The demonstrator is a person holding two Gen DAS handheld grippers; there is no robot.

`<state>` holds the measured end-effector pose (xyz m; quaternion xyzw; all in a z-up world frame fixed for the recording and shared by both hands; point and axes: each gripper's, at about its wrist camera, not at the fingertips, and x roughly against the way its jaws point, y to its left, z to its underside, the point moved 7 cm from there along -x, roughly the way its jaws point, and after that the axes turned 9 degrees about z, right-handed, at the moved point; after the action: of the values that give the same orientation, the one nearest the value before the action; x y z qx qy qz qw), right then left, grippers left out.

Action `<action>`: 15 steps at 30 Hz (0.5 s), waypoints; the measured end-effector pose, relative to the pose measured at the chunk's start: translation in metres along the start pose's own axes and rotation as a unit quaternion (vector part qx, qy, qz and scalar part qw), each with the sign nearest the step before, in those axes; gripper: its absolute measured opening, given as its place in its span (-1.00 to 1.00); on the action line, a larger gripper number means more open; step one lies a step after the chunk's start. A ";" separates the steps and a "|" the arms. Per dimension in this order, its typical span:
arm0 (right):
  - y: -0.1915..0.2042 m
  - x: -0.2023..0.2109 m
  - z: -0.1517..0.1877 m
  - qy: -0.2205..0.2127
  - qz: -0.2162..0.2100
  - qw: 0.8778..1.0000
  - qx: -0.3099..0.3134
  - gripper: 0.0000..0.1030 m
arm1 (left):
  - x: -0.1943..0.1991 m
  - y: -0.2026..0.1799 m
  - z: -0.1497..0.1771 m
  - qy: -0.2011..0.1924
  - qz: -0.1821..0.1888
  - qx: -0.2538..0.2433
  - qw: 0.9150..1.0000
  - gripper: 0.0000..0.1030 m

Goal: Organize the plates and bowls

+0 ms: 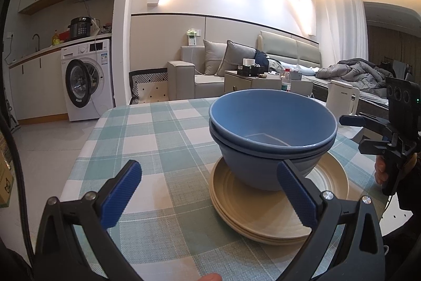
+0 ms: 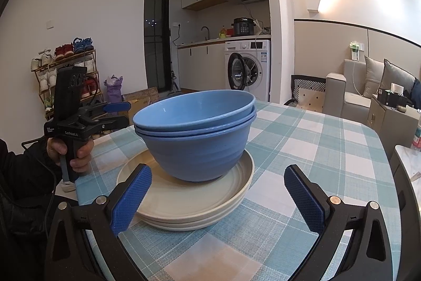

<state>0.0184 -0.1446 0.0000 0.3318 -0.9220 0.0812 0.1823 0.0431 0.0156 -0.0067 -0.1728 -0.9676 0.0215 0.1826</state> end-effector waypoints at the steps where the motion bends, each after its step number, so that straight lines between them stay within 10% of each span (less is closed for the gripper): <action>1: 0.000 0.000 0.000 0.000 0.000 1.000 0.000 0.99 | 0.000 -0.001 0.000 0.000 0.001 -0.001 1.000 1.00; 15: 0.000 0.000 0.000 0.001 0.000 1.000 0.000 0.99 | 0.000 -0.004 0.000 0.000 0.003 -0.003 1.000 1.00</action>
<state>0.0184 -0.1445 0.0000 0.3320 -0.9217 0.0811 0.1833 0.0418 0.0123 -0.0063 -0.1762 -0.9673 0.0187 0.1817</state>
